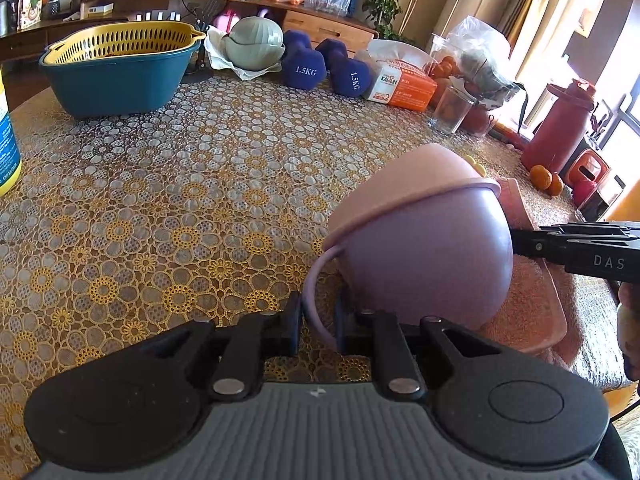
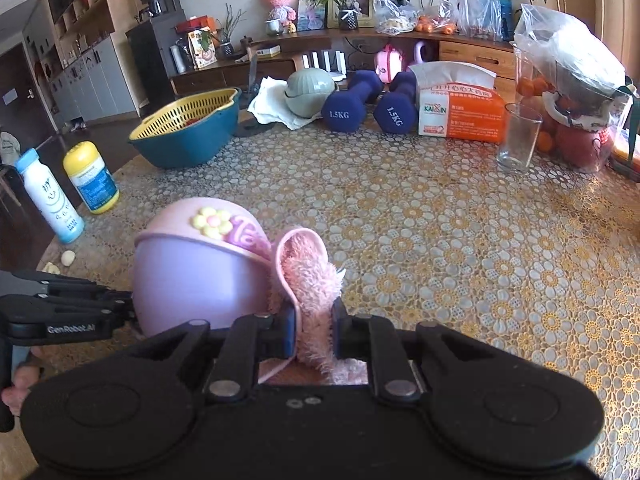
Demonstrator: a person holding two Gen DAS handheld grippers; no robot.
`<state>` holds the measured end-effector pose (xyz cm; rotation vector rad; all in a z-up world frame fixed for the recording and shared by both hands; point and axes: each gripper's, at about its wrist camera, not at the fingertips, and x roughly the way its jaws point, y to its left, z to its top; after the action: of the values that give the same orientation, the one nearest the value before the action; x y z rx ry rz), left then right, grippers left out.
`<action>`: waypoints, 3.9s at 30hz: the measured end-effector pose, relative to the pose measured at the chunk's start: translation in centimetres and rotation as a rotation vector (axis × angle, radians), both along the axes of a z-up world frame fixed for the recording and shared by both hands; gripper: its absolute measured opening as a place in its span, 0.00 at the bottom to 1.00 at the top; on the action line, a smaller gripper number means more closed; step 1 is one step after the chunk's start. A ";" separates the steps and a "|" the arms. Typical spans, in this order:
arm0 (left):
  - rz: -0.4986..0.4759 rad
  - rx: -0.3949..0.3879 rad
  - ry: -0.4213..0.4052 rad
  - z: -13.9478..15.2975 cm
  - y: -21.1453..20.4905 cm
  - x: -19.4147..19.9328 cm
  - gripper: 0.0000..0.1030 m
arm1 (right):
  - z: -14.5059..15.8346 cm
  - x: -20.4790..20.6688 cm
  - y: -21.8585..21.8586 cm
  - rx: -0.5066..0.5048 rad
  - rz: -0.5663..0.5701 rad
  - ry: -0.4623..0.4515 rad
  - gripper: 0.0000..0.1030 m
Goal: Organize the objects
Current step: 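Turn the mug with the left gripper while the right gripper wipes it with the towel, then keep wiping the mug's outer wall with the towel in the right gripper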
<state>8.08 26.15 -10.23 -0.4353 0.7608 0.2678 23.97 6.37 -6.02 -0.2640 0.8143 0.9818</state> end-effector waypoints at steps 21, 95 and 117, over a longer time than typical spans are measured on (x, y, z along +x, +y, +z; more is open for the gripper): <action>-0.010 0.044 0.022 -0.1 -0.1 0.6 0.14 | 2.3 -3.0 -0.6 0.103 0.191 -0.022 0.17; -0.068 0.105 -0.075 3.9 -3.4 0.6 0.14 | 0.5 -3.5 -3.4 0.004 0.041 -0.089 0.17; -0.114 0.106 -0.117 5.6 -6.1 0.6 0.17 | 3.1 -5.6 -3.0 0.072 0.049 -0.113 0.17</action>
<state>8.66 20.01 -4.60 -0.3033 0.6510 0.1731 18.34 3.40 -2.96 -0.2758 0.6713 1.0312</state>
